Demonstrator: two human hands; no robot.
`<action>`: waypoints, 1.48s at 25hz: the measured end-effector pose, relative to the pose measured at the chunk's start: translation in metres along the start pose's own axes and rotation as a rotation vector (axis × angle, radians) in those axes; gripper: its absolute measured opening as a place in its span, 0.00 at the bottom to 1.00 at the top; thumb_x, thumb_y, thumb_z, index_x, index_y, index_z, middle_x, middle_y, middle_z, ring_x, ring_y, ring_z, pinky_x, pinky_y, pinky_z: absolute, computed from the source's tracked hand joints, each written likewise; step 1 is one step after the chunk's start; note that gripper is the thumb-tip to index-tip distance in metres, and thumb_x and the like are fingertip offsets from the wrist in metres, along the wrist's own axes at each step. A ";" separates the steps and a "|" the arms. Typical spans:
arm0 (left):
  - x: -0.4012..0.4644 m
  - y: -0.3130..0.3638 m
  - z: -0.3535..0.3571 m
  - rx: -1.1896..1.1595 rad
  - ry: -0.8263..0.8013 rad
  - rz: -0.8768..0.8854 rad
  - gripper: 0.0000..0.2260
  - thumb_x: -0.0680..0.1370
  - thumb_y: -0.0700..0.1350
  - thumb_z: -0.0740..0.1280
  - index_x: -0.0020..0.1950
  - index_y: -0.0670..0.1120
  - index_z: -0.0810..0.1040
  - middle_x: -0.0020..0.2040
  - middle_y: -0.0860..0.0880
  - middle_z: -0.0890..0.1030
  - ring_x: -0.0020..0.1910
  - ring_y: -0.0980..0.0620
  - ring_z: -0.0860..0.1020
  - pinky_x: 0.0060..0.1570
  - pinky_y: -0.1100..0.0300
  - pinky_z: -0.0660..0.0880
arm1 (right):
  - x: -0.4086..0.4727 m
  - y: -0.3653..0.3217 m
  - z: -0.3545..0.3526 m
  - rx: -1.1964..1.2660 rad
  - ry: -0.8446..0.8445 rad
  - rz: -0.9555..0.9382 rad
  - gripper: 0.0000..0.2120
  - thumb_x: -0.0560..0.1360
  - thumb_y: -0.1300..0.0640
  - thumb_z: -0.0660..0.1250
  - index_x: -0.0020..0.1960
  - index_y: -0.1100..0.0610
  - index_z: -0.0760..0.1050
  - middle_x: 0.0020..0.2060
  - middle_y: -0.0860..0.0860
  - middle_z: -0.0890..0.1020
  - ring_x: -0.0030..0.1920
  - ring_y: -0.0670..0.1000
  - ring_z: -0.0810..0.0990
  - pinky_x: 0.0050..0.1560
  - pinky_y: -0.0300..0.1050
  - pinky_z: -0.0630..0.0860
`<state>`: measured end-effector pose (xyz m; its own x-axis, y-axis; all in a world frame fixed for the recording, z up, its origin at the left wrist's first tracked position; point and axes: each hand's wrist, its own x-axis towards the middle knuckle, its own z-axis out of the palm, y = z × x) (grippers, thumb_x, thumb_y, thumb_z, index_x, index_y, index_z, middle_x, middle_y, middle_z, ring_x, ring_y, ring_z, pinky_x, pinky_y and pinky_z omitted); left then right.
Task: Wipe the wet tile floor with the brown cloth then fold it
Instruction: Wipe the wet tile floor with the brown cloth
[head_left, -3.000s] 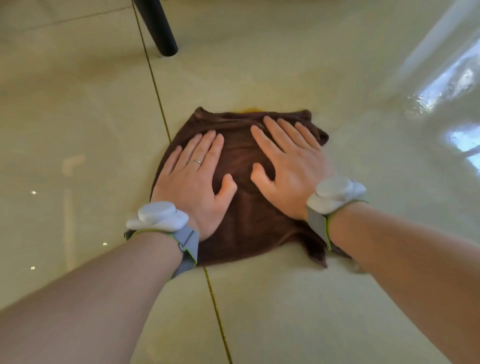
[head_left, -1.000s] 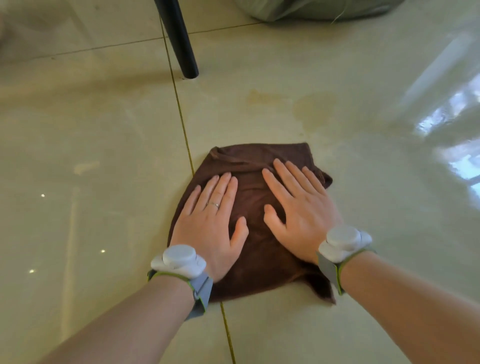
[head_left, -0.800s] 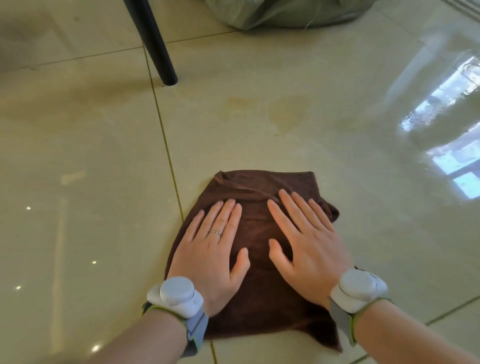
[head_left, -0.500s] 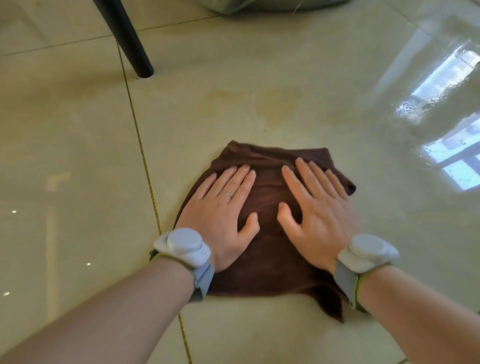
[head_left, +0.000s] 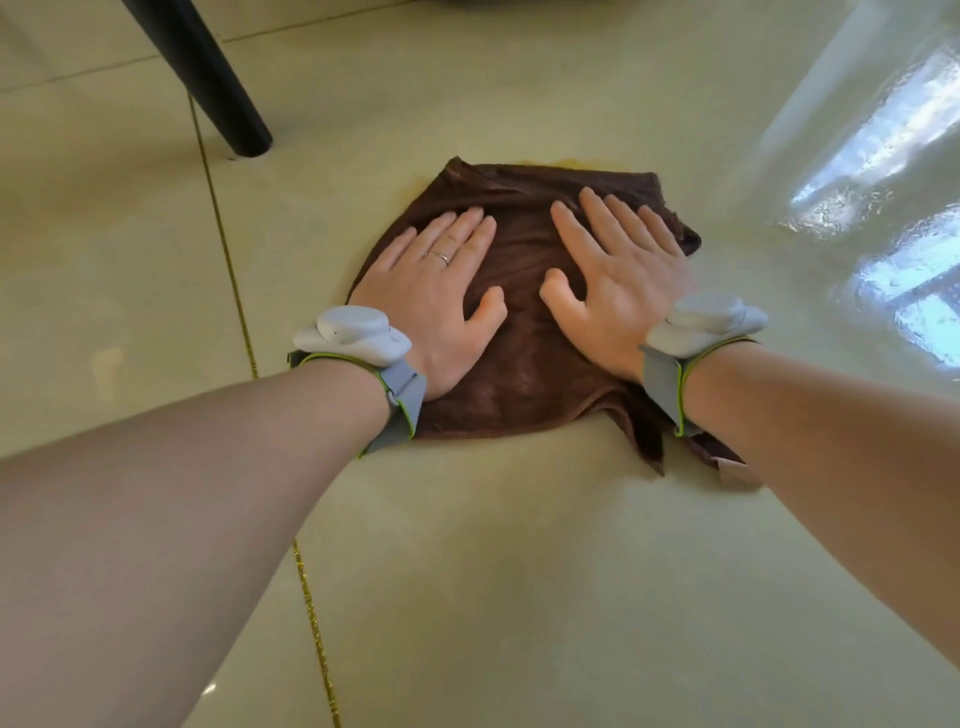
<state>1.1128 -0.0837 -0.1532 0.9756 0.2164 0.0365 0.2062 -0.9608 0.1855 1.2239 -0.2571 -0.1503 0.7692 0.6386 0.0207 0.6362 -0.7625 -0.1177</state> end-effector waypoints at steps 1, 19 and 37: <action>-0.011 -0.002 -0.003 0.006 -0.003 -0.013 0.32 0.80 0.59 0.46 0.83 0.52 0.53 0.83 0.55 0.53 0.82 0.56 0.51 0.79 0.57 0.45 | -0.003 -0.005 -0.002 -0.010 -0.010 -0.030 0.35 0.79 0.37 0.46 0.84 0.47 0.52 0.84 0.52 0.54 0.83 0.53 0.51 0.82 0.49 0.42; -0.216 0.052 -0.005 0.031 -0.044 -0.091 0.31 0.81 0.59 0.50 0.83 0.51 0.54 0.83 0.55 0.56 0.82 0.56 0.52 0.79 0.50 0.54 | -0.203 -0.050 -0.016 0.081 -0.103 -0.198 0.34 0.81 0.38 0.51 0.84 0.48 0.51 0.84 0.51 0.52 0.84 0.50 0.47 0.83 0.49 0.40; -0.016 -0.086 -0.013 0.037 0.080 -0.199 0.33 0.78 0.61 0.46 0.83 0.53 0.56 0.82 0.55 0.57 0.81 0.56 0.53 0.80 0.55 0.48 | 0.035 -0.089 0.010 0.055 -0.016 -0.218 0.35 0.79 0.39 0.48 0.84 0.48 0.55 0.84 0.56 0.53 0.83 0.56 0.50 0.83 0.54 0.46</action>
<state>1.0780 -0.0020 -0.1574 0.9066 0.4141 0.0812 0.3981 -0.9031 0.1608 1.1933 -0.1662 -0.1494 0.6124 0.7898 0.0362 0.7829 -0.5994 -0.1663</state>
